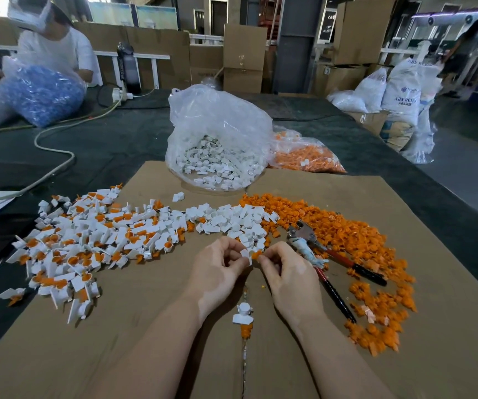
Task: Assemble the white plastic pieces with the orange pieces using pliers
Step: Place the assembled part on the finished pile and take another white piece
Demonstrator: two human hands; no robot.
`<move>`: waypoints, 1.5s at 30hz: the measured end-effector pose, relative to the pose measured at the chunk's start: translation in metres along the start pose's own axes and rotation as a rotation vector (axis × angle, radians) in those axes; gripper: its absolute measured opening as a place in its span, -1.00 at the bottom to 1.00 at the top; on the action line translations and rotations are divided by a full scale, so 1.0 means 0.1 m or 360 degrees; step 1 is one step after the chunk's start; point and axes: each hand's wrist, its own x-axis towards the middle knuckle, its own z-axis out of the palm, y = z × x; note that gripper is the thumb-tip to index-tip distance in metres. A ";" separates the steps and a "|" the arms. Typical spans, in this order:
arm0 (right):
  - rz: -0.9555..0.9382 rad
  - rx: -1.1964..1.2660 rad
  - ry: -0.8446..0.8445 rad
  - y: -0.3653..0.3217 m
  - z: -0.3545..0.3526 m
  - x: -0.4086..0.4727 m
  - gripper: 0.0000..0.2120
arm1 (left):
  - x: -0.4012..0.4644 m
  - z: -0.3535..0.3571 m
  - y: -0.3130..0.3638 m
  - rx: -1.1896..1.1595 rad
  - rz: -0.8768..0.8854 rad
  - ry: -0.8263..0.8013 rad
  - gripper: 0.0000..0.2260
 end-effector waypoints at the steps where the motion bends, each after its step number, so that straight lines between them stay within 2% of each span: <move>1: -0.0011 -0.0038 -0.0005 0.00 0.00 0.00 -0.88 | 0.00 0.00 0.00 -0.0010 -0.0004 0.0002 -0.88; 11: -0.0079 -0.0061 0.0044 -0.01 0.01 -0.01 -0.85 | 0.01 0.00 0.00 0.0032 0.0029 -0.0021 -0.90; 21: -0.0139 -0.0282 -0.0019 0.00 0.05 0.01 -0.84 | 0.04 0.01 -0.01 0.0073 -0.0003 -0.0042 -0.89; 32: -0.0162 -0.0154 -0.0129 -0.02 0.02 0.01 -0.85 | 0.01 0.04 -0.02 0.0039 0.0019 -0.0042 -0.89; 37: -0.0079 0.0122 -0.0085 -0.02 -0.02 -0.01 -0.90 | 0.00 0.01 -0.03 -0.0018 0.0024 0.0046 -0.85; 42: -0.0117 0.0296 -0.0110 -0.04 -0.05 -0.02 -0.65 | 0.01 -0.01 -0.04 0.0036 0.0032 0.0005 -0.86; 45: -0.0163 0.0290 -0.0112 -0.05 -0.05 -0.01 -0.67 | 0.00 -0.01 -0.02 0.0059 0.0040 -0.0024 -0.88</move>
